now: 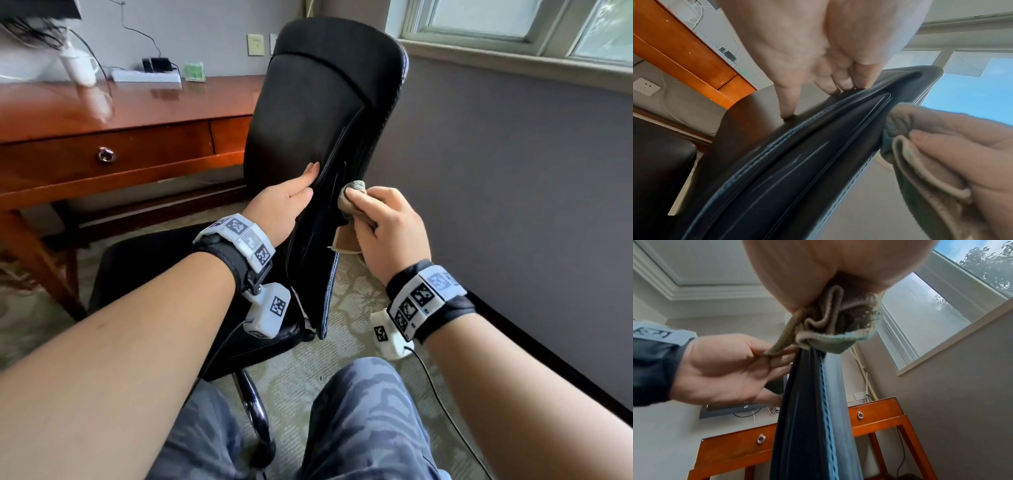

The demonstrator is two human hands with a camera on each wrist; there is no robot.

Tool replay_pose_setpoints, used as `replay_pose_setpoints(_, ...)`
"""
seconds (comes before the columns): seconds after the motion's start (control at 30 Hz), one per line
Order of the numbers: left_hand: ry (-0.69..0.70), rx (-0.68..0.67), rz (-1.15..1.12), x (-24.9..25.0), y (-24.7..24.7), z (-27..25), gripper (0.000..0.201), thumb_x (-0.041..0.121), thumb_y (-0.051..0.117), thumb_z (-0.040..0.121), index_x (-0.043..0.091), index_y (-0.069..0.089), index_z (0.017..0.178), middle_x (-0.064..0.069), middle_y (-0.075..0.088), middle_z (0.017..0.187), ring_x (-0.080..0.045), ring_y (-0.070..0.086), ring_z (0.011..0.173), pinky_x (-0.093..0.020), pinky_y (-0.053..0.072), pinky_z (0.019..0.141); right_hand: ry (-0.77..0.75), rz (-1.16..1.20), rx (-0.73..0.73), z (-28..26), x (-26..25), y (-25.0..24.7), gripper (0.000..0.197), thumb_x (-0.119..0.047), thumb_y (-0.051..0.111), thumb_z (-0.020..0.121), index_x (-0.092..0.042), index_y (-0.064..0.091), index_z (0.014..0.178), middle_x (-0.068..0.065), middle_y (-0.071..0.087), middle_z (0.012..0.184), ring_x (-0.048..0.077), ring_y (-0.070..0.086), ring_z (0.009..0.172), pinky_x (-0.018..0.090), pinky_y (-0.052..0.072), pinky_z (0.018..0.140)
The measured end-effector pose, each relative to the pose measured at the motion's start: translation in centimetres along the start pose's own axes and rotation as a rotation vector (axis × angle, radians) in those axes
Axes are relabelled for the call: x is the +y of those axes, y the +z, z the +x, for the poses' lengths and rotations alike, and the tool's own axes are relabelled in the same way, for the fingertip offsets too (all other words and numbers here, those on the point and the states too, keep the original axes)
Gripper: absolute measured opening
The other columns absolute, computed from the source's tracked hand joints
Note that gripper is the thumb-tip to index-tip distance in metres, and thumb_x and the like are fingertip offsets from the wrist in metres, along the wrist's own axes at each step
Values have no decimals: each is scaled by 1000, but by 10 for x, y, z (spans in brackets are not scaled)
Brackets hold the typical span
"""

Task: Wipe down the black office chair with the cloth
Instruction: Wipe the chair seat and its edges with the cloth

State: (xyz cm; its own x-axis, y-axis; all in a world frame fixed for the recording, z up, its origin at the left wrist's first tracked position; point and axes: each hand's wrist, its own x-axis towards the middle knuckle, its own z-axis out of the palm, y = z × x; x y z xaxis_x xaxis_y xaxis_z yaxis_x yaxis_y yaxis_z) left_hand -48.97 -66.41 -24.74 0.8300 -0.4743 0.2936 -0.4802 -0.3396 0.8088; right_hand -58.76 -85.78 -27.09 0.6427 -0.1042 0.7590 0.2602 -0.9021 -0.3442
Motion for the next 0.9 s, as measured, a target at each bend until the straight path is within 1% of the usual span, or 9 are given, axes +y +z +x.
replay_pose_setpoints(0.07, -10, -1, -21, -2, 2, 1, 47, 26, 43, 113, 33, 42, 159, 21, 40, 162, 13, 34, 144, -9, 22, 120, 8, -22, -2, -9, 3, 9, 40, -9, 68, 91, -23, 73, 127, 3, 64, 124, 23, 67, 102, 28, 52, 85)
replay_pose_setpoints(0.2, -20, -4, 23, -1, 4, 2, 48, 26, 39, 114, 33, 38, 161, 22, 36, 163, 27, 34, 129, 11, 19, 98, 25, -26, -31, -14, 6, 17, 38, -10, 68, 91, -24, 74, 125, 2, 66, 121, 24, 68, 99, 29, 54, 84)
replay_pose_setpoints(0.33, 2, -21, 7, 0, 7, 3, 48, 18, 38, 114, 23, 36, 162, 13, 33, 167, 25, 24, 132, 11, 15, 102, 85, 33, 11, 0, 6, 14, 38, -12, 68, 91, -27, 75, 125, -4, 66, 117, 17, 67, 101, 26, 52, 87)
replay_pose_setpoints(0.5, 11, -11, 21, -5, 11, 5, 48, 18, 38, 114, 25, 36, 162, 15, 32, 167, 22, 24, 138, 8, 14, 107, 115, 17, -26, -18, 16, 32, 38, -11, 69, 90, -29, 74, 124, -7, 66, 126, 17, 67, 107, 25, 51, 92)
replay_pose_setpoints(0.6, 12, -16, 30, -11, 15, 12, 50, 21, 37, 114, 30, 33, 163, 18, 27, 169, 18, 23, 144, 3, 15, 112, 78, -68, -136, -26, 32, 44, 38, -14, 67, 91, -33, 73, 124, -6, 66, 127, 22, 69, 105, 34, 58, 85)
replay_pose_setpoints(0.67, 7, -11, 54, -12, 18, 19, 51, 21, 36, 113, 32, 33, 163, 19, 25, 169, 21, 22, 142, 8, 15, 105, 71, -132, -294, -32, 42, 53, 37, -15, 63, 93, -35, 73, 122, -8, 66, 123, 21, 69, 102, 36, 59, 79)
replay_pose_setpoints(0.73, 3, -3, 64, -12, 20, 25, 51, 21, 36, 113, 32, 33, 163, 19, 25, 170, 26, 24, 135, 11, 16, 98, 109, -128, -417, -37, 51, 58, 37, -18, 59, 96, -39, 72, 123, -11, 65, 124, 17, 67, 107, 33, 56, 84)
replay_pose_setpoints(0.83, 2, -2, 48, -17, 20, 30, 50, 21, 36, 113, 34, 35, 162, 20, 26, 169, 40, 33, 115, 10, 24, 91, 192, 20, -229, -30, 56, 54, 33, -21, 63, 96, -36, 73, 124, -11, 67, 121, 14, 67, 108, 26, 51, 92)
replay_pose_setpoints(0.9, 2, -5, 34, -20, 20, 31, 50, 21, 35, 114, 34, 35, 162, 20, 26, 169, 37, 31, 122, 9, 22, 98, 189, 98, -59, -14, 53, 50, 34, -17, 67, 93, -30, 75, 123, -9, 69, 119, 9, 65, 108, 19, 46, 95)
